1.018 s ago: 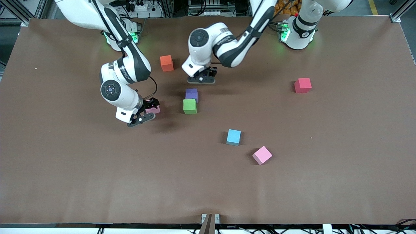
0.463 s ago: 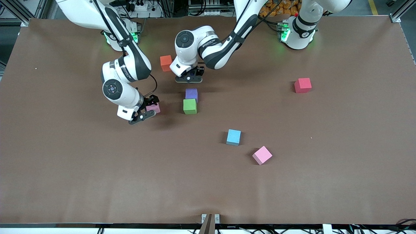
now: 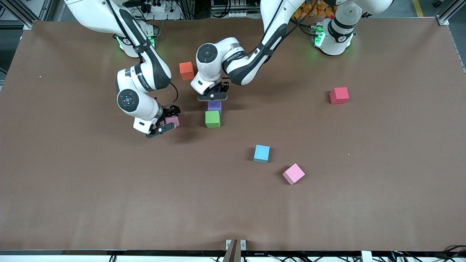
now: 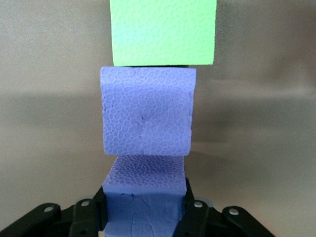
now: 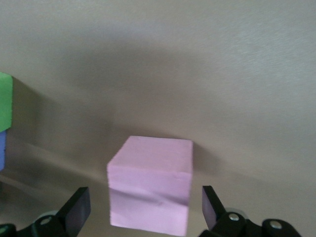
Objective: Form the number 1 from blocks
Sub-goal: 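Grasp another purple block with the left gripper while the right gripper grasps pink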
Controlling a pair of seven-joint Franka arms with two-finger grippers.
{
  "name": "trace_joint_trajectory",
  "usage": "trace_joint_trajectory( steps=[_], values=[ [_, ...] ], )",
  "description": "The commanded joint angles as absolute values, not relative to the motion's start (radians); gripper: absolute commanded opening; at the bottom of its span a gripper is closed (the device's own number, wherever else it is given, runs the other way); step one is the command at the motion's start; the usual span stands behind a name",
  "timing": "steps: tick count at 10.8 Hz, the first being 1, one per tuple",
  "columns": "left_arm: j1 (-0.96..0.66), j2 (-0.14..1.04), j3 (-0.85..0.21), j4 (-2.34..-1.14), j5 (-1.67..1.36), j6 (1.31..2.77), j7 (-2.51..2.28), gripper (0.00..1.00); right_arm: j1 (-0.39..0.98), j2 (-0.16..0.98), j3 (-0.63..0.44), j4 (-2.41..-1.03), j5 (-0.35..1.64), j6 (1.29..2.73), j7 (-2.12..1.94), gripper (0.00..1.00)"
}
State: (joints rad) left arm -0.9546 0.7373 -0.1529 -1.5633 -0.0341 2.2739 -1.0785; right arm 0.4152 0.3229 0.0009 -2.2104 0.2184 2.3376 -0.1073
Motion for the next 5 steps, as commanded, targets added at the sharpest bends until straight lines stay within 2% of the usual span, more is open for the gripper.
trace_joint_trajectory(
  steps=[1, 4, 5],
  values=[
    [-0.965, 0.747, -0.147, -1.534, -0.002, 2.237, -1.091, 0.00, 0.434, 0.340, 0.002, -2.221, 0.241, 2.373, -0.092, 1.00],
    [-0.960, 0.756, -0.143, -1.534, 0.006, 2.237, -1.086, 0.00, 0.434, 0.348, 0.002, -2.243, 0.241, 2.416, -0.094, 1.00],
    [-0.959, 0.761, -0.137, -1.532, 0.006, 2.237, -1.086, 0.00, 0.436, 0.359, 0.000, -2.256, 0.241, 2.448, -0.095, 0.97]
  ],
)
